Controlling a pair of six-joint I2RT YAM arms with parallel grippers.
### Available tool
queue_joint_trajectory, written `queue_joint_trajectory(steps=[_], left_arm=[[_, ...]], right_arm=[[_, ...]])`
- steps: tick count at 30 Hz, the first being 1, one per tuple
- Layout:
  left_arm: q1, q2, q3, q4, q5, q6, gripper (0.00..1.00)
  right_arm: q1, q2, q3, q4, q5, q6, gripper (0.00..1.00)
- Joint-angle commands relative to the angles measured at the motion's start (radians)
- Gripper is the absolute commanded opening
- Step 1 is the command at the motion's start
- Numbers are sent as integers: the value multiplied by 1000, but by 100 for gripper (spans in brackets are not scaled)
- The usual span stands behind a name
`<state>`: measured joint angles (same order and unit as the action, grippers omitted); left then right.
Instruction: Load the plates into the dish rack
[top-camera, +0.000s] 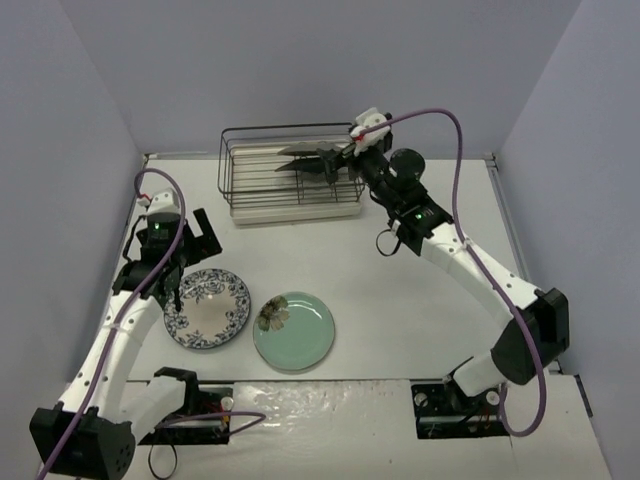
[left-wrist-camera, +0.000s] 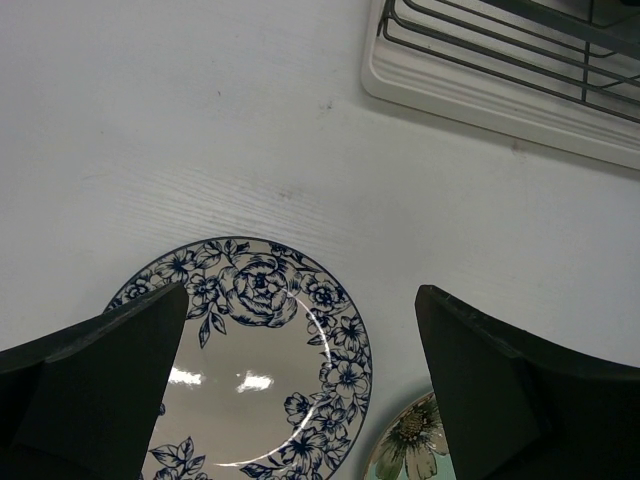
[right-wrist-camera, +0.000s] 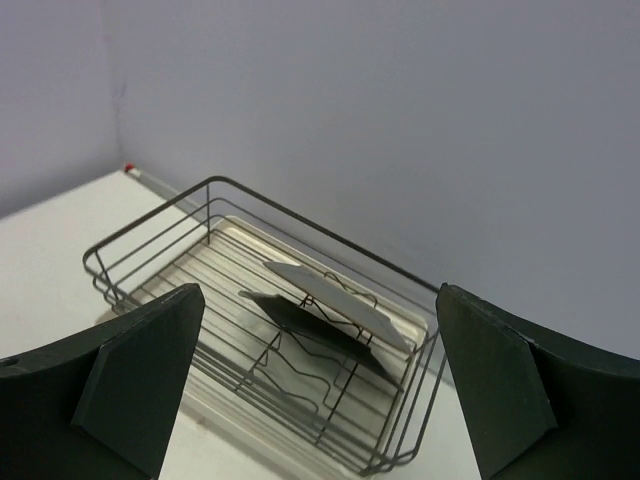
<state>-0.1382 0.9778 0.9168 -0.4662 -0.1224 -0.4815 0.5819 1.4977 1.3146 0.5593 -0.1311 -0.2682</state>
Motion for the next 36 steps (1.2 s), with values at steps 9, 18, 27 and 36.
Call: queue_joint_trajectory(steps=[9, 18, 27, 36], left_arm=[[-6, -49, -31, 57, 72, -53, 97], [-7, -59, -80, 80, 144, -106, 97], [-192, 51, -206, 195, 365, -210, 97], [-268, 27, -216, 135, 292, -185, 97]], right_arm=[[-57, -253, -170, -11, 322, 504, 100], [-57, -230, -121, -305, 266, 638, 100], [-38, -181, -316, -404, -63, 767, 100], [114, -85, -424, -359, -218, 781, 100]])
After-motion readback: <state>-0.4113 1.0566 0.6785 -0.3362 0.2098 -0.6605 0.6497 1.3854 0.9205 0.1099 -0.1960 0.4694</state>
